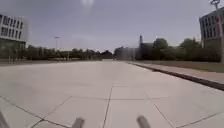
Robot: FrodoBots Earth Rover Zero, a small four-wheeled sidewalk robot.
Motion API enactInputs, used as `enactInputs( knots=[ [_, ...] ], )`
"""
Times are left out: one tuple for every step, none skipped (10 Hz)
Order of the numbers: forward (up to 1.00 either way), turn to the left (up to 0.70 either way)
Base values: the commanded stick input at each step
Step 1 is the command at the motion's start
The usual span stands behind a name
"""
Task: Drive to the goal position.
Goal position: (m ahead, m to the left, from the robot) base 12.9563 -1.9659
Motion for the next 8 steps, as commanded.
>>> enactInputs(
  knots=[
    [0.70,0.00],
    [0.70,0.00],
    [0.70,0.00],
    [0.70,0.00],
    [0.70,0.00],
    [0.70,0.00],
    [0.70,0.00],
    [0.70,0.00]
  ],
)
